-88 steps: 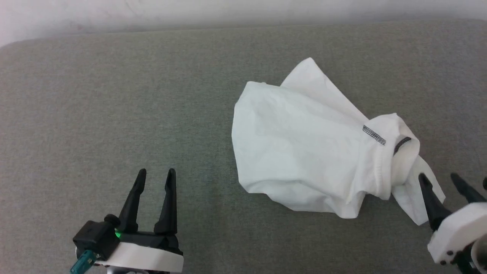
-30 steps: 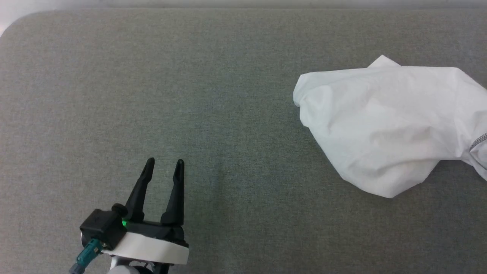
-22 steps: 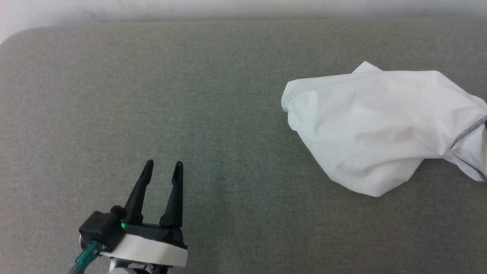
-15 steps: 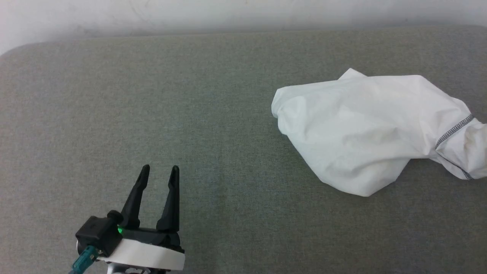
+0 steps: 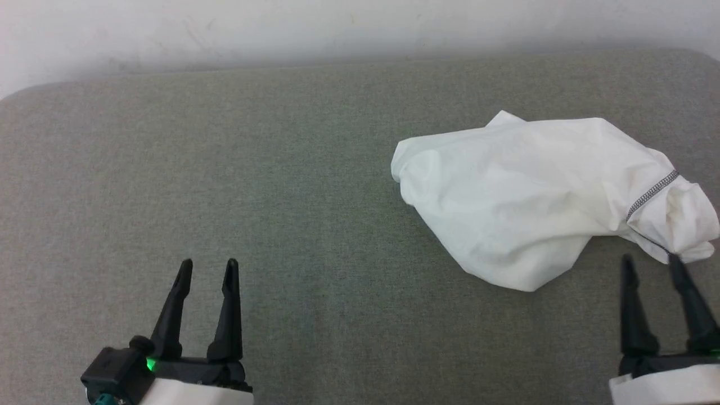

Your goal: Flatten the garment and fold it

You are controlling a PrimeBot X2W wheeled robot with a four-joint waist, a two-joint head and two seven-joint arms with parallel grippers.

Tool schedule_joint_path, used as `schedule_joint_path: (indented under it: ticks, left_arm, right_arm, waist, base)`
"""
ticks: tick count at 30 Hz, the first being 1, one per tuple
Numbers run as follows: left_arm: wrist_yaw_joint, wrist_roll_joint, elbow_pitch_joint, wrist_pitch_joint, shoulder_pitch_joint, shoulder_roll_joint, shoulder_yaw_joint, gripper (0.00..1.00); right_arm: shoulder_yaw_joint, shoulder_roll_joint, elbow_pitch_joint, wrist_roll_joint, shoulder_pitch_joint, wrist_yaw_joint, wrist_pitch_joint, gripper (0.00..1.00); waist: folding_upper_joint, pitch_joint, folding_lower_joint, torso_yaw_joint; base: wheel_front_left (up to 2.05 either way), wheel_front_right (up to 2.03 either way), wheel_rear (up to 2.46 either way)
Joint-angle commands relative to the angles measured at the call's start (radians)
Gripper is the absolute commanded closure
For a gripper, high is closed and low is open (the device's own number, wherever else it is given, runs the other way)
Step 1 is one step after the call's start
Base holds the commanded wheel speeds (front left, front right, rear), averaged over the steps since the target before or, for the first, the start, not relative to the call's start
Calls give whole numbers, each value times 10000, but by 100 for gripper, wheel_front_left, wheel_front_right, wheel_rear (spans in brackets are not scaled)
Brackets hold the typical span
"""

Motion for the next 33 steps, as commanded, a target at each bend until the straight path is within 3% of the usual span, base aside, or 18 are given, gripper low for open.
schedule_joint_path:
  ticks: [1, 5, 10, 14, 20, 26, 33]
  left_arm:
    - [-69, 103, -75, -49, 179, -63, 66, 0]
    - [-69, 342, -3, -49, 55, -87, -86, 0]
    - [-69, 507, 289, 68, -866, 269, -785, 0]
    - [-69, 462, 723, 1119, -2576, 885, -1725, 0]
    - [-69, -258, 1838, 3224, -5336, 1195, -3161, 0]
    - [-69, -999, 3122, 4709, -7293, 1068, -4453, 0]
    - [-69, -1509, 4399, 5482, -8333, 804, -5163, 0]
  right_arm:
    - [276, 21, 403, 62, 109, -9, -412, 0]
    - [557, 22, 851, -81, -99, -9, -714, 0]
    - [479, 23, 891, -267, -358, -9, -697, 0]
    - [471, 23, 806, -344, -574, -9, -650, 0]
    - [572, 23, 716, -366, -785, -9, -450, 0]
    - [601, 23, 676, -454, -1017, -9, -311, 0]
    - [750, 24, 560, -500, -1234, -9, -216, 0]
  waist:
    - [0, -71, 2, -68]
    - [0, -119, 2, -139]
    - [0, 22, 2, -98]
    - [0, 373, 2, -34]
    - [0, 1100, 2, -19]
    - [0, 1711, 2, -91]
    - [0, 2210, 2, -279]
  base:
    - [0, 0, 0]
    - [0, 0, 0]
    - [0, 0, 0]
    - [0, 0, 0]
    - [0, 0, 0]
    - [0, 0, 0]
    - [0, 0, 0]
